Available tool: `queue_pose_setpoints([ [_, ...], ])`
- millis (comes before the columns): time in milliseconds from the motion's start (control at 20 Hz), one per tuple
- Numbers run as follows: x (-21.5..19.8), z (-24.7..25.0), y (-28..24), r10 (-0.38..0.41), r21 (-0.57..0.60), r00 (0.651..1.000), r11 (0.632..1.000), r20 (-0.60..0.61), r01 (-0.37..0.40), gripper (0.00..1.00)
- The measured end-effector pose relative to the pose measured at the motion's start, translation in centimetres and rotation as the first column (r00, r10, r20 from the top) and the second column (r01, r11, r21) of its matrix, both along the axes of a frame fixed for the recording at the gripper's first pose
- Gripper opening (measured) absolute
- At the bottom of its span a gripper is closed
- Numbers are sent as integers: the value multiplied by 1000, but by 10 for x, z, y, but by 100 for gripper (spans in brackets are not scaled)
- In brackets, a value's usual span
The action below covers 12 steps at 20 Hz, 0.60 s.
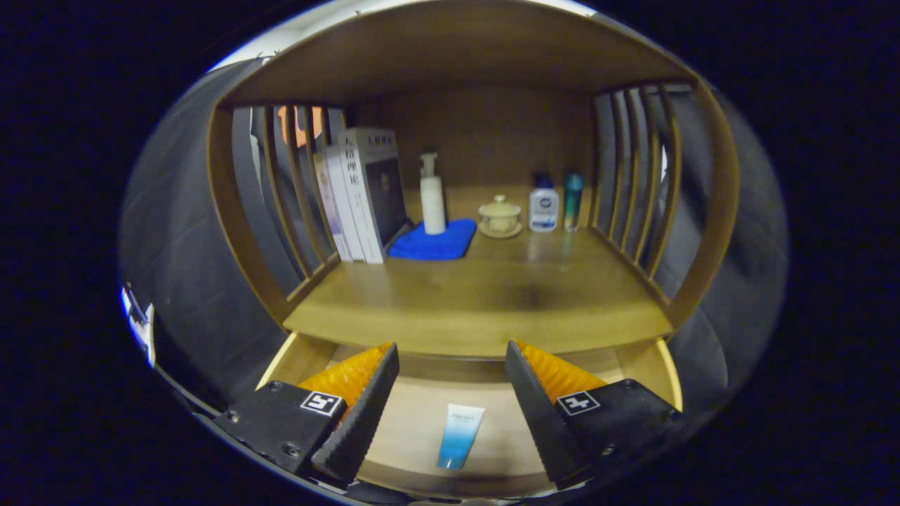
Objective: Pull open the drawer, take out the items inside it, and place them on the countertop above the cabinet.
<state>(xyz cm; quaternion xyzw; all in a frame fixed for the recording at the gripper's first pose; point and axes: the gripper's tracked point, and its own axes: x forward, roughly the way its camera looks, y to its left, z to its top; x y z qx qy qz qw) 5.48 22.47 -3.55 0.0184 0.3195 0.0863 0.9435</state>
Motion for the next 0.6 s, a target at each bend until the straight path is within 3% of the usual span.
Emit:
queue_pose_setpoints([
  [300,3,-72,3,1,-47,971,999,-240,-12,96],
  [450,-14,-104,9,27,-11,926,999,-376,-33,96],
  [600,-29,-129,5,-22,-20,875,1000,-483,14,96],
])
